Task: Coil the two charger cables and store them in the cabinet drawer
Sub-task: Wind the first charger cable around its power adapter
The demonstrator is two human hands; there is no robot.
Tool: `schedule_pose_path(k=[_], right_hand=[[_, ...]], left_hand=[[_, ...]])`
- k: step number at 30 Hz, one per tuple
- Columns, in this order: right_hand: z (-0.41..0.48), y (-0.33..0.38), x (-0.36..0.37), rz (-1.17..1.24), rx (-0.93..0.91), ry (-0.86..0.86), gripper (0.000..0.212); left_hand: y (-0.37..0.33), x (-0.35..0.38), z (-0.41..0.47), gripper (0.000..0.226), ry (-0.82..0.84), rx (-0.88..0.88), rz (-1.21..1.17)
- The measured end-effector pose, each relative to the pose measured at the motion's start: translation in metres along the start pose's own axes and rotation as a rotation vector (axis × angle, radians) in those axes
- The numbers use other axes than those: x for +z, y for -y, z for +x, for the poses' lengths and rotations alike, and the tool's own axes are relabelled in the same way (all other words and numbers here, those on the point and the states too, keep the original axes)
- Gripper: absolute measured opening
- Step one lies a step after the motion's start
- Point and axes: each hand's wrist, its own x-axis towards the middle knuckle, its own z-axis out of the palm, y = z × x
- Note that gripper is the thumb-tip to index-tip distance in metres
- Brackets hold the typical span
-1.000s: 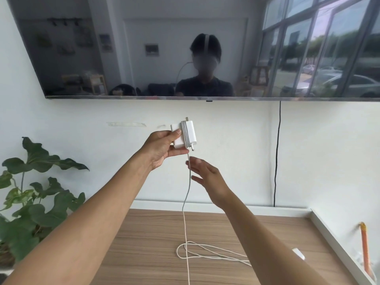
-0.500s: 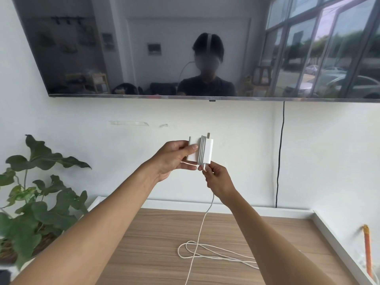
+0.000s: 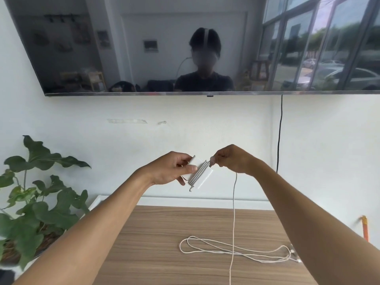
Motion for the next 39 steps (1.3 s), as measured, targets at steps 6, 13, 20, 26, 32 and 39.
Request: schedule_pose_path(k=[6, 13, 20, 26, 32, 39], right_hand=[[-0.005, 0.017, -0.009, -0.144, 0.011, -0.052, 0.018], [-0.014, 0.030, -0.005, -0.253, 0.021, -0.134, 0.021], [-0.019, 0.033, 0.006, -0.310, 0.029, -0.208, 0.024], [-0.024, 0.041, 0.024, -0.435, 0.004, -0.299, 0.026], [-0.028, 0.042, 0.049, -0.381, -0.009, -0.431, 0.024], [-0.034, 0.042, 0.079, -0.194, -0.002, -0.512, 0.024]], left_hand=[[0.002, 0.009, 0.007, 0.023, -0.018, -0.012, 0.247], [0.004, 0.014, 0.015, 0.017, -0.151, -0.005, 0.360], [0.013, 0.017, 0.023, 0.022, -0.236, -0.035, 0.459], [0.007, 0.015, 0.026, 0.023, -0.371, -0.100, 0.462], [0.005, 0.016, 0.026, 0.025, -0.497, -0.151, 0.229], [0.002, 0.019, 0.031, 0.027, -0.537, -0.317, -0.425]])
